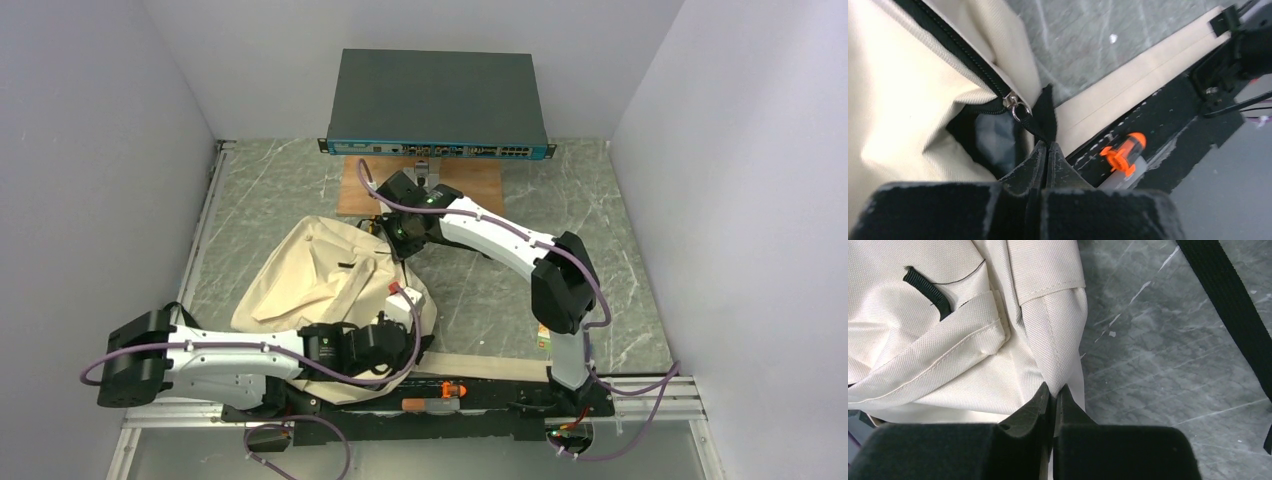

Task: Pack the student bag
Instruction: Zip the student bag at the center of the board.

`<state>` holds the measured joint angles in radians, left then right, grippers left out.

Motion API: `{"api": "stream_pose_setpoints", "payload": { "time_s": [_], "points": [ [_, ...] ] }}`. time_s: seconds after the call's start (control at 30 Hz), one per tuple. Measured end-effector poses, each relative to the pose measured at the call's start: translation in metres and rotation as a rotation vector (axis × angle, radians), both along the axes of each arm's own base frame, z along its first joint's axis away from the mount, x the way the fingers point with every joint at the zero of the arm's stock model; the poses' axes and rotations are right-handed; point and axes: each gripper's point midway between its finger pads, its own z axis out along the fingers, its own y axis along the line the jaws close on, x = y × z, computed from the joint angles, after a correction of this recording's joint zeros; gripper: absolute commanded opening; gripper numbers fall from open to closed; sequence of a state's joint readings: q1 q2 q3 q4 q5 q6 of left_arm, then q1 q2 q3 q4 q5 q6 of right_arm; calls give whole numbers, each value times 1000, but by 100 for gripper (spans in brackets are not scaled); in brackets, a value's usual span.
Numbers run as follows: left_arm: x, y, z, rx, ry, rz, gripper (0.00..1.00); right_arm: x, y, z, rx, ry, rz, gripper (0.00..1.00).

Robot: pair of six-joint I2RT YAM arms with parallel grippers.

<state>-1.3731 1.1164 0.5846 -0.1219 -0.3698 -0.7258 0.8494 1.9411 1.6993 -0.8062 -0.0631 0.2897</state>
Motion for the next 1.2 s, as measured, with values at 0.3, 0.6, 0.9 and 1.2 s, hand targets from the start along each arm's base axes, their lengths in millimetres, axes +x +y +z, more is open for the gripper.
{"api": "stream_pose_setpoints", "payload": {
  "time_s": [0.3,0.6,0.9,1.2],
  "points": [
    [-5,33,5,-52,19,116,0,2,0,1,20,-14,11,32],
    [-1,47,23,-128,-3,144,0,-15,-26,53,183,-61,-103,70],
    [0,30,25,-52,-39,71,0,-103,-43,15,263,129,-289,56],
    [8,17,31,35,-66,39,0,-80,-59,3,266,114,-464,0]
  ]
}}
